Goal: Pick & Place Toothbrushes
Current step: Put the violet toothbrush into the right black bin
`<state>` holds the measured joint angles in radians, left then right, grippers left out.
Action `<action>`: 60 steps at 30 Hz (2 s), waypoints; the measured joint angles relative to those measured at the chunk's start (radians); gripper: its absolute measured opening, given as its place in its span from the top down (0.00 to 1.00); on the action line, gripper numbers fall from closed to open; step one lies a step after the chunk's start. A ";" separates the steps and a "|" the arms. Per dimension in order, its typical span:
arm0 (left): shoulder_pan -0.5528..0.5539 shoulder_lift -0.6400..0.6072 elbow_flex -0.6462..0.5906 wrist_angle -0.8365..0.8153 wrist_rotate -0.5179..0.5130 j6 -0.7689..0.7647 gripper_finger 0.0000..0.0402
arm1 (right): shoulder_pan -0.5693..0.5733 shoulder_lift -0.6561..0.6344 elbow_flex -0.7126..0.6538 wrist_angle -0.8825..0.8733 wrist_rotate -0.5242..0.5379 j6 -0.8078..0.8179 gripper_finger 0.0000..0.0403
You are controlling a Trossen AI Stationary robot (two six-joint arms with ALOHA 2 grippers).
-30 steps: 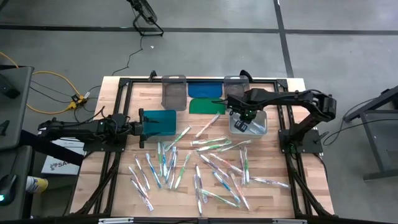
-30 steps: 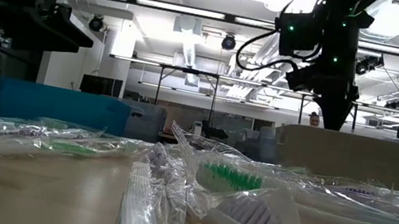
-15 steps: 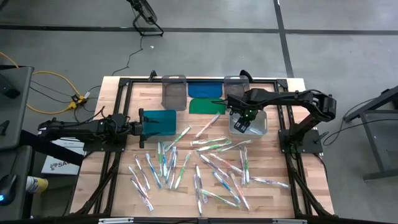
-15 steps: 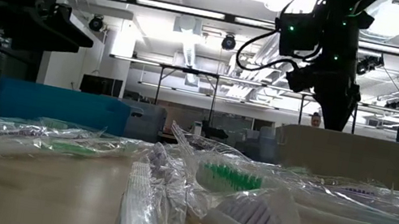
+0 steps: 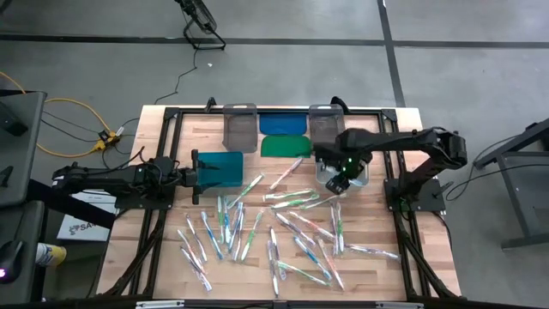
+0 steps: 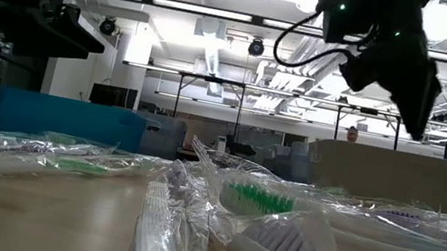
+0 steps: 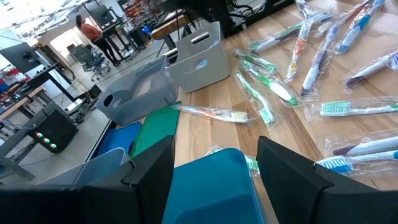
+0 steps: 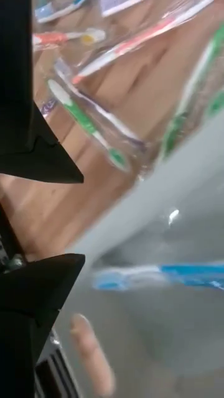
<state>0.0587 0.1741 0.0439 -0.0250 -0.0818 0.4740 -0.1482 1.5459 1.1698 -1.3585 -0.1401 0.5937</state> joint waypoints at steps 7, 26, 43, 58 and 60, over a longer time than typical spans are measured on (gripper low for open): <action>0.000 0.000 0.000 0.000 0.000 0.000 0.46 | 0.255 -0.002 0.000 0.004 0.008 0.228 0.53; 0.000 0.000 0.000 0.000 0.000 0.000 0.46 | 0.780 -0.002 -0.009 0.233 0.102 0.403 0.53; 0.000 0.000 0.000 0.000 0.000 0.000 0.46 | 1.030 -0.001 -0.217 0.432 0.060 0.716 0.54; 0.000 0.000 0.000 0.000 0.000 0.000 0.46 | 1.118 -0.001 -0.389 0.575 0.059 0.791 0.56; 0.000 0.000 0.000 0.000 0.000 0.000 0.46 | 1.117 -0.001 -0.405 0.591 0.059 0.790 0.57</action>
<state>0.0588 0.1741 0.0439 -0.0250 -0.0818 0.4740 0.9691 1.5448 0.7653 -0.7679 -0.0809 1.3842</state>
